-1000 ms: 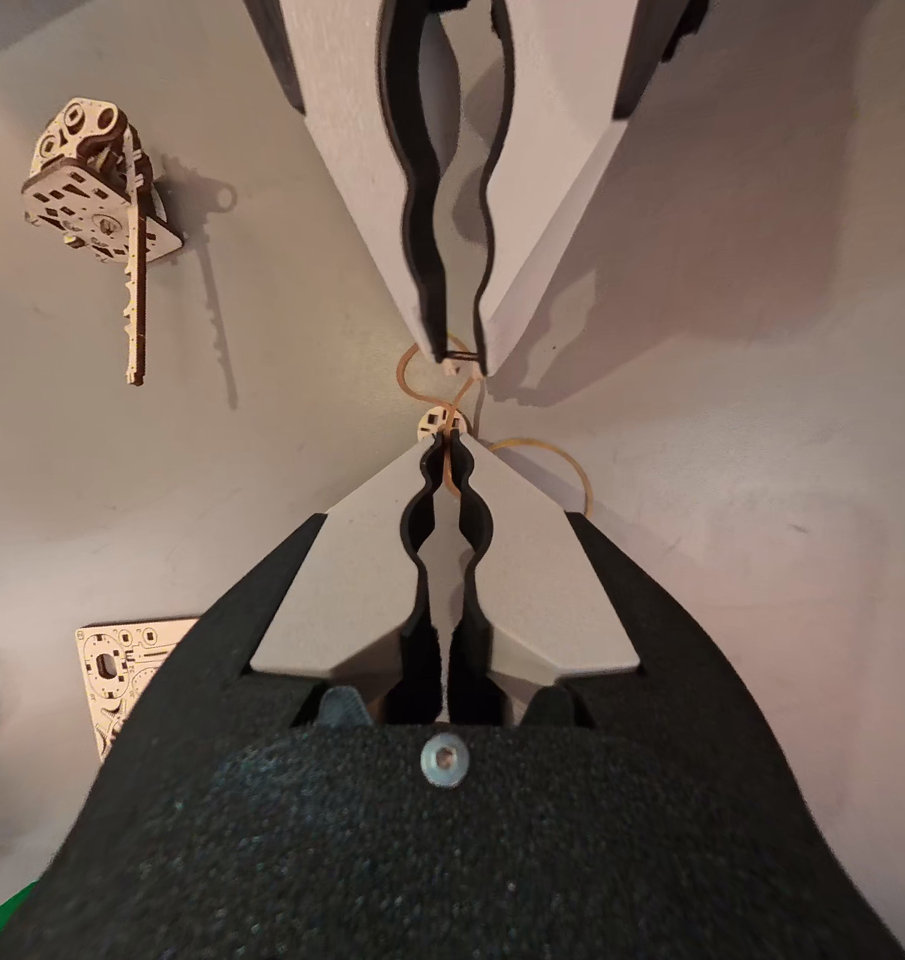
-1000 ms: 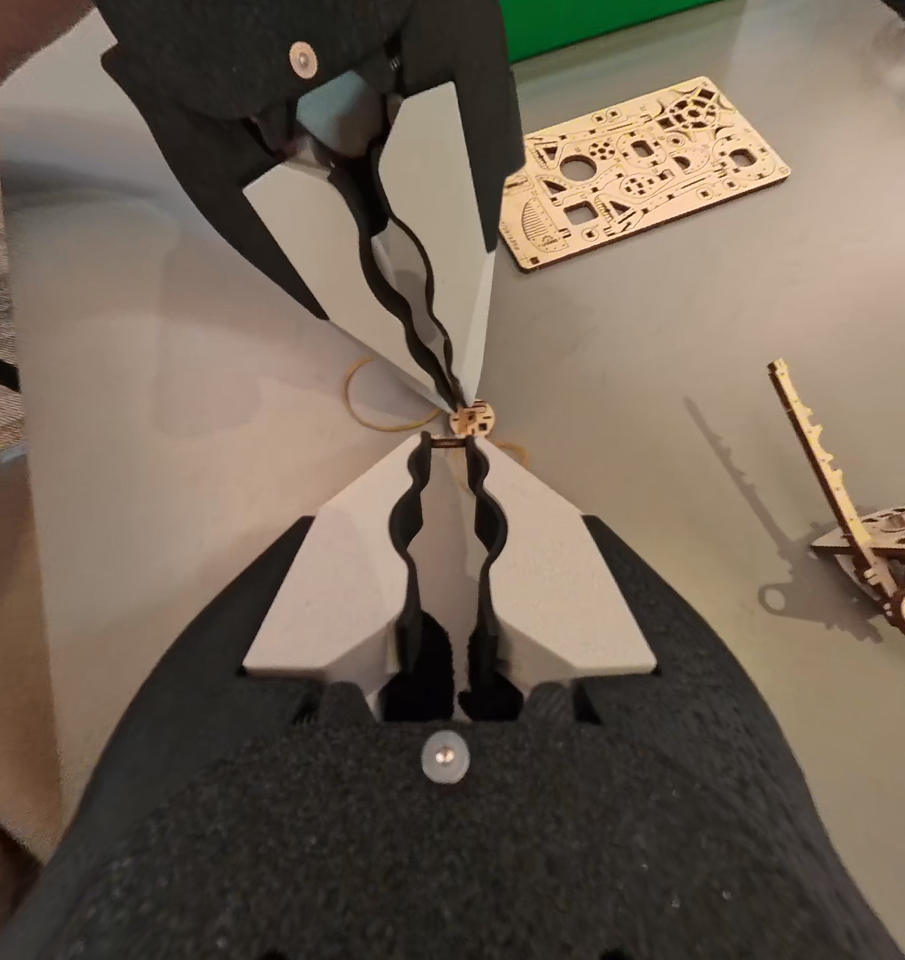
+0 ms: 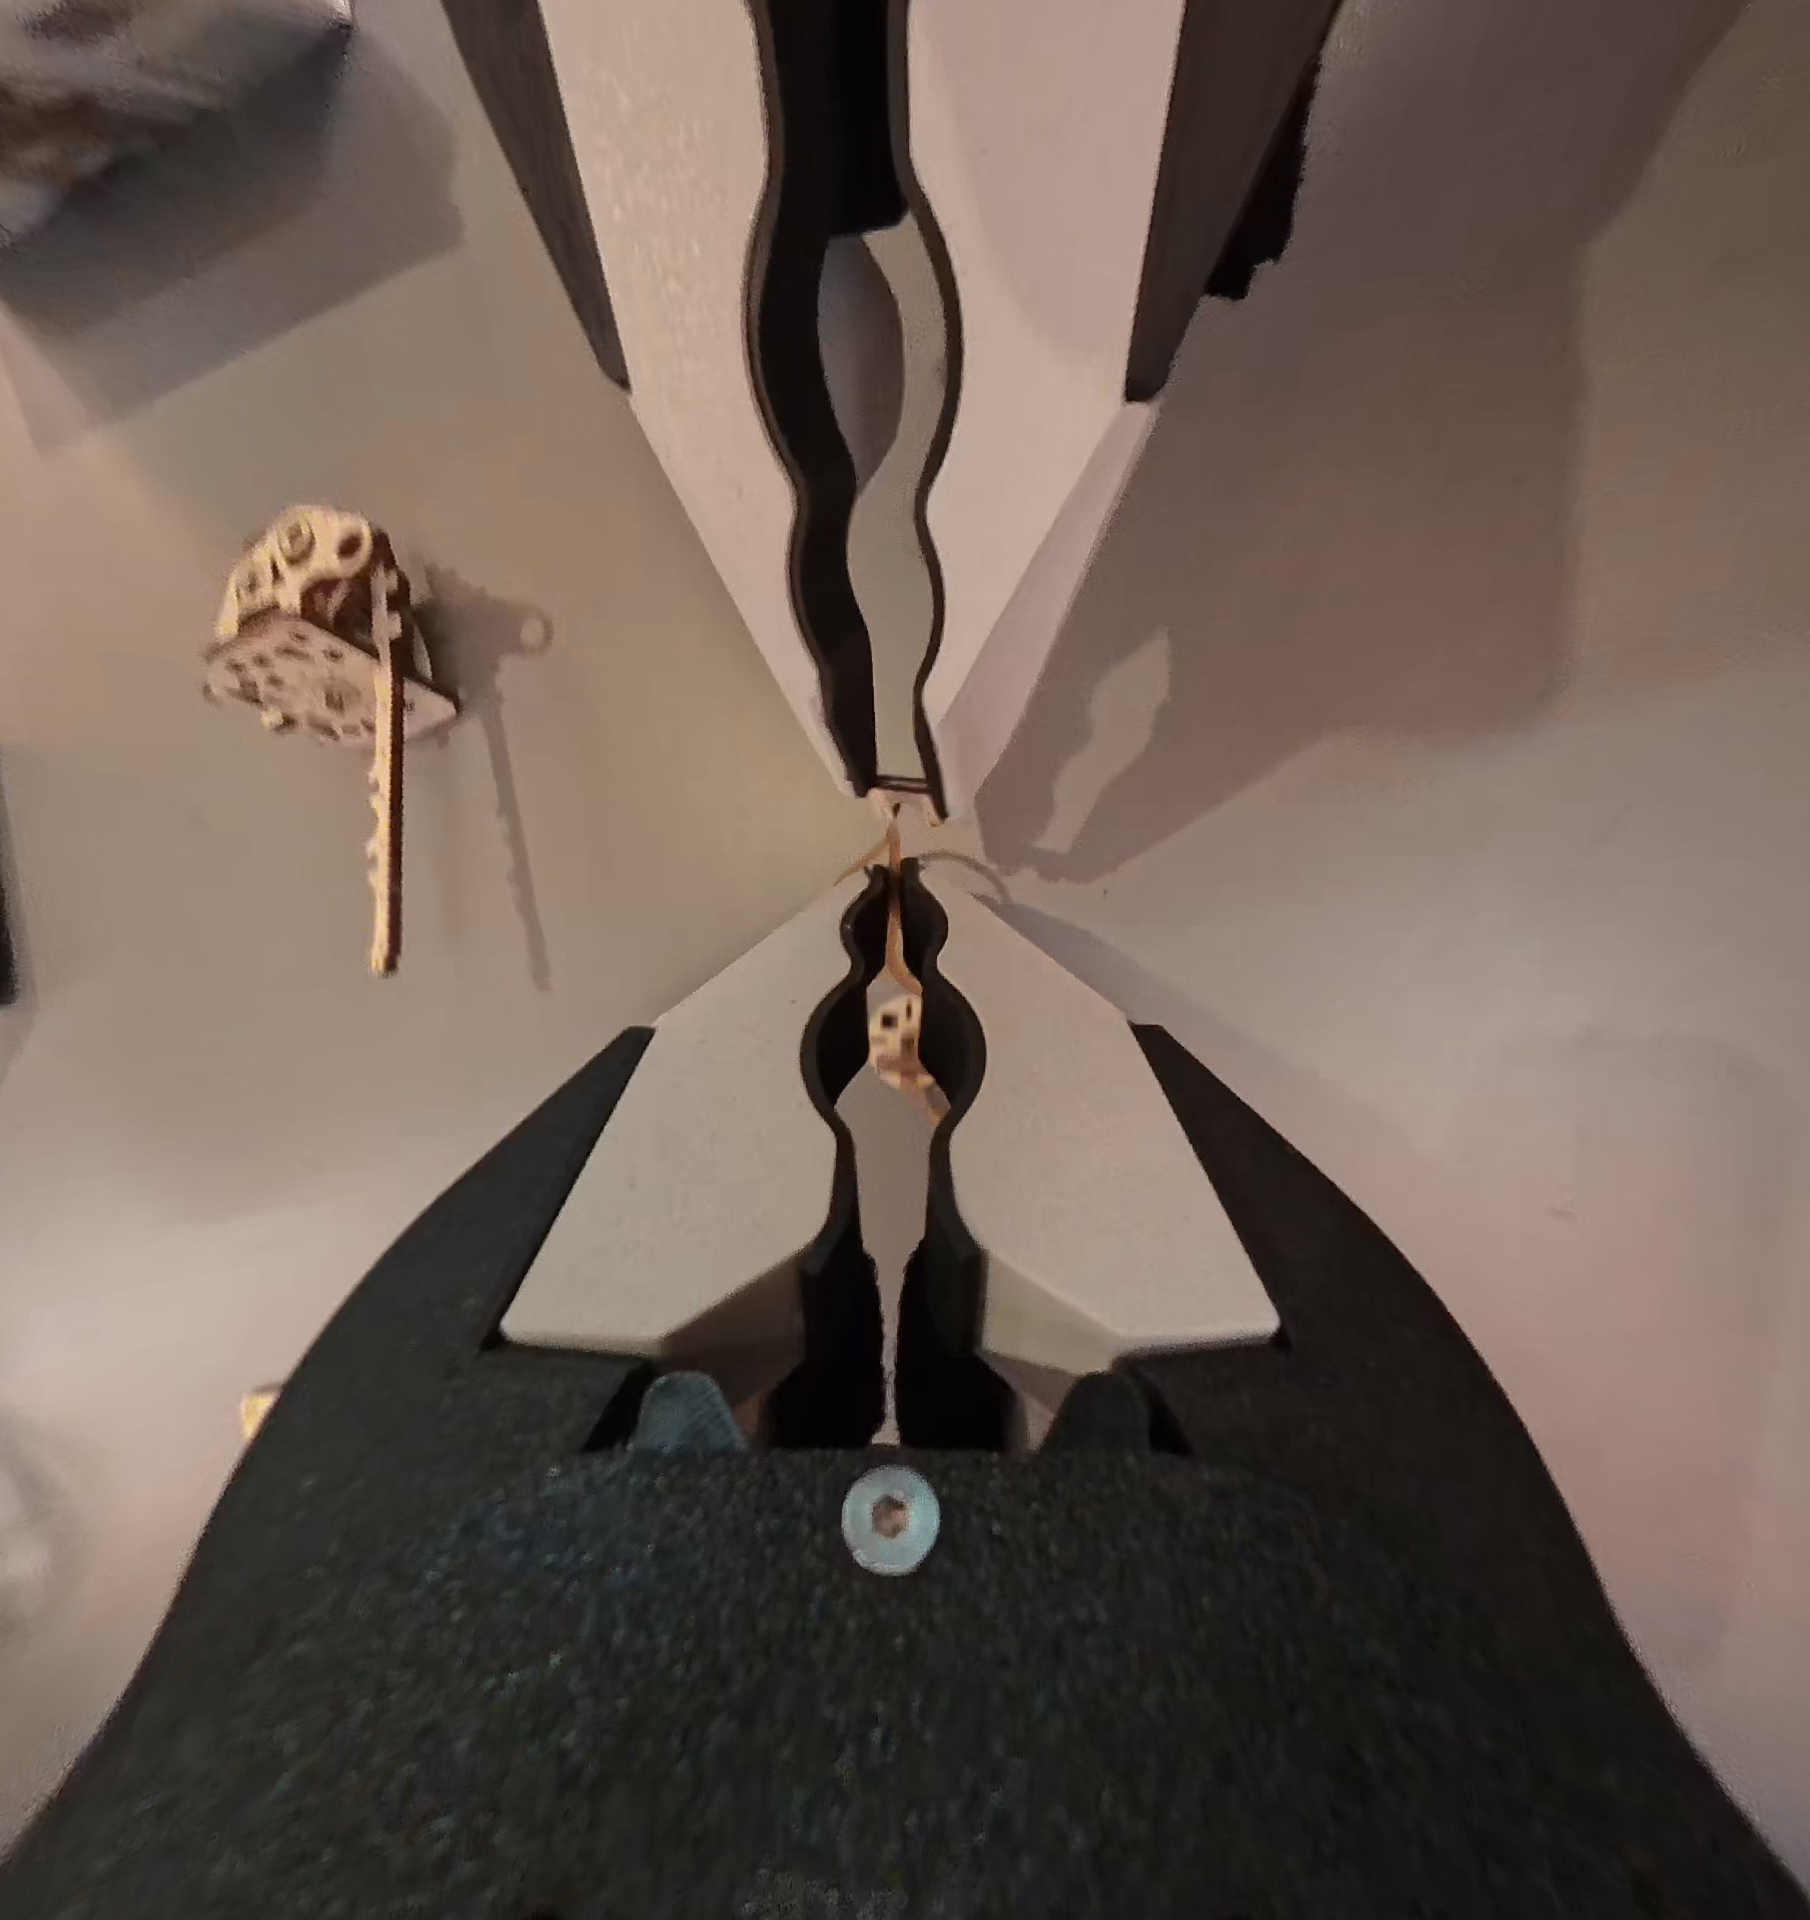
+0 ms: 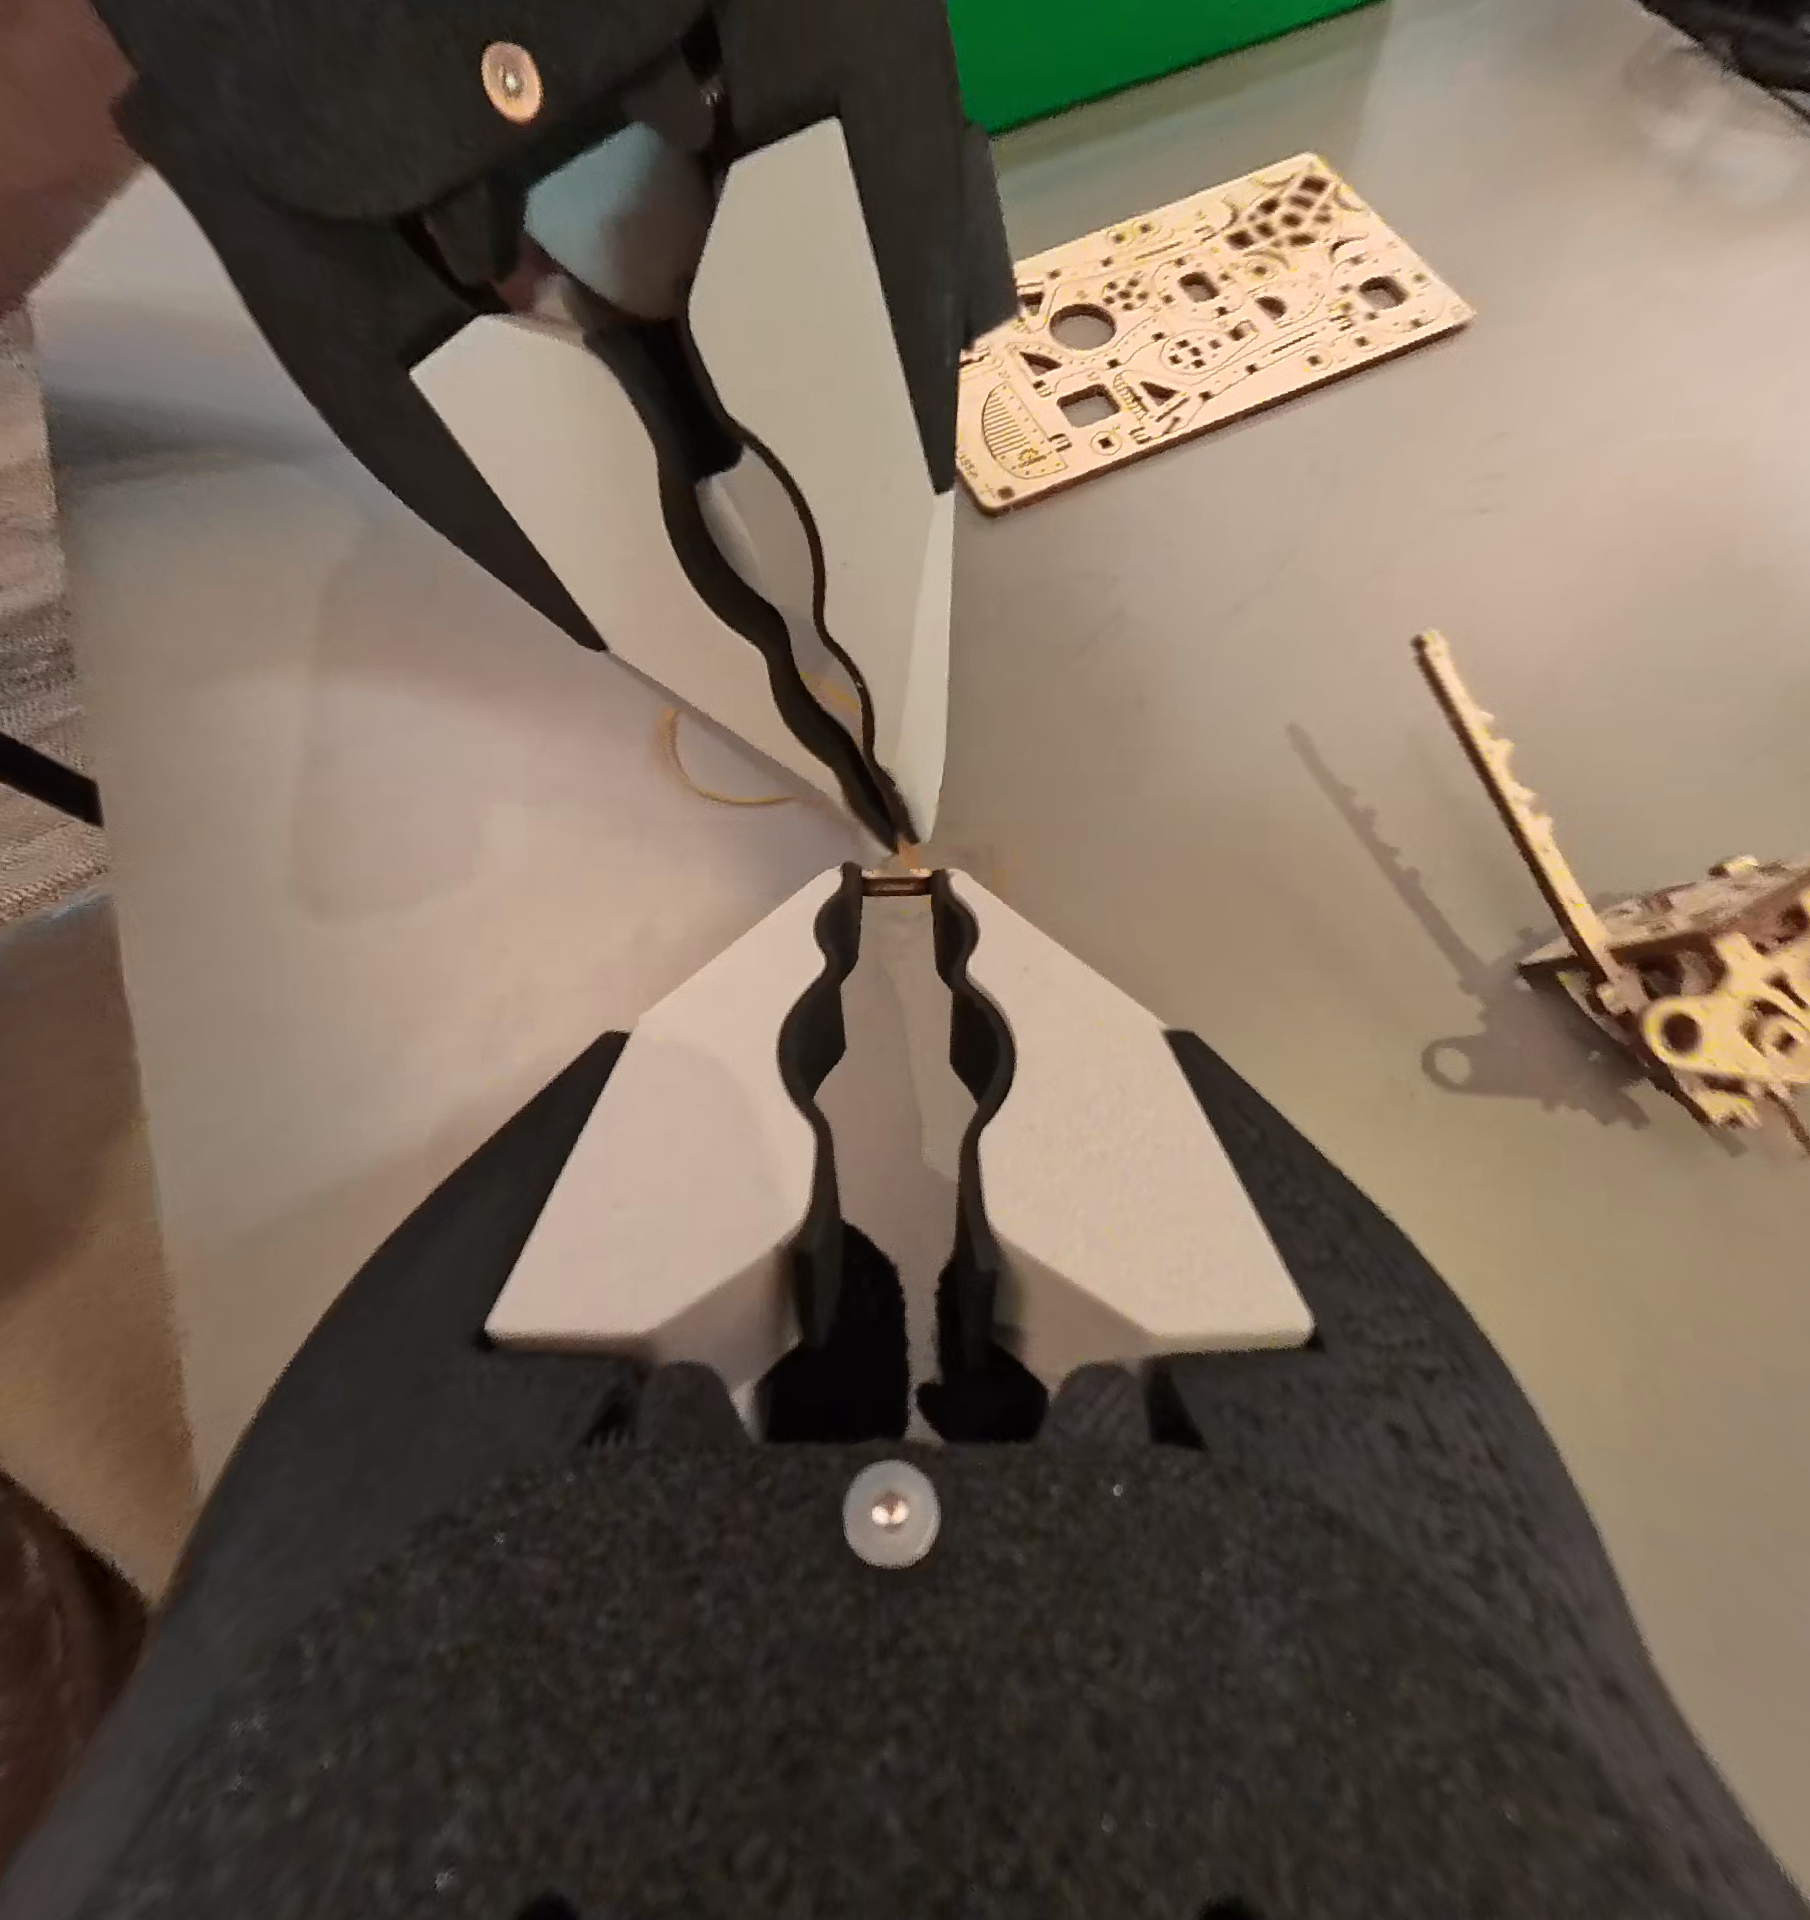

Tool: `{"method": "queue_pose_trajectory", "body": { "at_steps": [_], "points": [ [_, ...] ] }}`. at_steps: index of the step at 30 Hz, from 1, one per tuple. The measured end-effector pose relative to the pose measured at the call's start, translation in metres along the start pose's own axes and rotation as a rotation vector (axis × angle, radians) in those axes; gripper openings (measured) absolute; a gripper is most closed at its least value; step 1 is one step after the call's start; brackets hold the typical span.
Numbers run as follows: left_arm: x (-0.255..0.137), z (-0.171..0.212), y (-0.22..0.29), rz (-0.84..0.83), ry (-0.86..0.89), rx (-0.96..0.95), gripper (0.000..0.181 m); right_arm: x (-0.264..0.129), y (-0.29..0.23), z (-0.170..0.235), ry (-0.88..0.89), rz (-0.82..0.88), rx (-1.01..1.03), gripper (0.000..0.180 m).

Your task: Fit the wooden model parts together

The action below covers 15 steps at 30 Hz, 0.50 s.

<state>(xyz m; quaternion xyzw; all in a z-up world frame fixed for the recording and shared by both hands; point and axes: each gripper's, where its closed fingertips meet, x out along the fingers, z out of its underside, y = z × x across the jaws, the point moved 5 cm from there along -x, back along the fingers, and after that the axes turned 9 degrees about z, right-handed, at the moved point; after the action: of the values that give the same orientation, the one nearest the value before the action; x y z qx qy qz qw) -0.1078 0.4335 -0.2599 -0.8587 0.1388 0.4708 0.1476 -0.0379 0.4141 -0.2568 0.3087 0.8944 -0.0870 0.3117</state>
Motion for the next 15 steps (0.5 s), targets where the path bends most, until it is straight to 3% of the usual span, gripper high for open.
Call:
{"method": "queue_pose_trajectory", "body": {
  "at_steps": [5,9,15],
  "points": [
    [0.002,-0.014,-0.002,0.020,0.043,0.012,0.000,-0.028,0.006,-0.002,0.022,0.041,0.004,0.013],
    [0.012,0.012,-0.002,0.004,-0.063,-0.015,0.000,-0.012,0.004,0.000,0.005,0.018,-0.014,0.013],
    [0.010,0.022,0.001,-0.048,-0.144,0.000,0.000,0.017,-0.003,0.001,0.004,-0.022,-0.054,0.013]
  ]
}}
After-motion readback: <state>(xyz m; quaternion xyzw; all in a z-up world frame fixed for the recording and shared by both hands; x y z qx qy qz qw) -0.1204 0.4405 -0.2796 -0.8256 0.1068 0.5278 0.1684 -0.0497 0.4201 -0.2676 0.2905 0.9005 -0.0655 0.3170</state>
